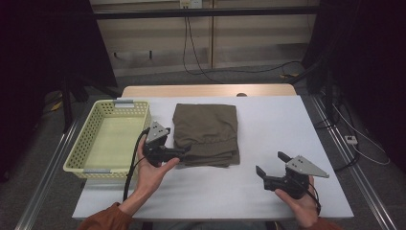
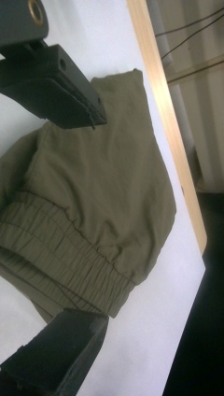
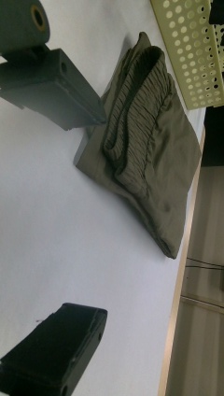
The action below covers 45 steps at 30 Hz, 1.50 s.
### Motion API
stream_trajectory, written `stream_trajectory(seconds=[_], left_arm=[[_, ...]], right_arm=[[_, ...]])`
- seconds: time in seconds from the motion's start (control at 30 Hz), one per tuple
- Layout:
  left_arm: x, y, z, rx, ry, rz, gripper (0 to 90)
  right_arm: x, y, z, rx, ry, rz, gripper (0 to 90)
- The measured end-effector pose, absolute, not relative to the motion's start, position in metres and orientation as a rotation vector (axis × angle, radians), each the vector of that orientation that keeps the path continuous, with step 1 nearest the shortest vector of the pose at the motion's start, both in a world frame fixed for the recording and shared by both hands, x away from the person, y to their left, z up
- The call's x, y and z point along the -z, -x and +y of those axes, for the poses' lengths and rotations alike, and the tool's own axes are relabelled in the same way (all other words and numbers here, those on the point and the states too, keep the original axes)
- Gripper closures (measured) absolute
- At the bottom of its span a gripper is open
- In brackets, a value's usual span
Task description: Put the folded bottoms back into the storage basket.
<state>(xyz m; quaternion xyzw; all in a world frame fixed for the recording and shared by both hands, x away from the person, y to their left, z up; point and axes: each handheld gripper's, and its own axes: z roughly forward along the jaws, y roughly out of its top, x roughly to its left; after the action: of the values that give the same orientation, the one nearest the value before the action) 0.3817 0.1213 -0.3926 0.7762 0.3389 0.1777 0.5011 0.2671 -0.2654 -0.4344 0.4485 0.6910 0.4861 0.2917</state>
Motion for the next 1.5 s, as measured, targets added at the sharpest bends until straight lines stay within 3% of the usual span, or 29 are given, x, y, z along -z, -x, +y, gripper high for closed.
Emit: stream_trajectory(seconds=[0.87,1.5], left_arm=[[0.39,-0.421,0.09,-0.379,-1.933,0.858,6.4],[0.403,-0.468,0.098,-0.349,-1.893,1.038,6.1]], right_arm=[[0.434,-0.267,-0.266,-1.296,-1.194,1.844,7.1],[0.435,-0.267,-0.266,-1.292,-1.195,1.849,7.3]])
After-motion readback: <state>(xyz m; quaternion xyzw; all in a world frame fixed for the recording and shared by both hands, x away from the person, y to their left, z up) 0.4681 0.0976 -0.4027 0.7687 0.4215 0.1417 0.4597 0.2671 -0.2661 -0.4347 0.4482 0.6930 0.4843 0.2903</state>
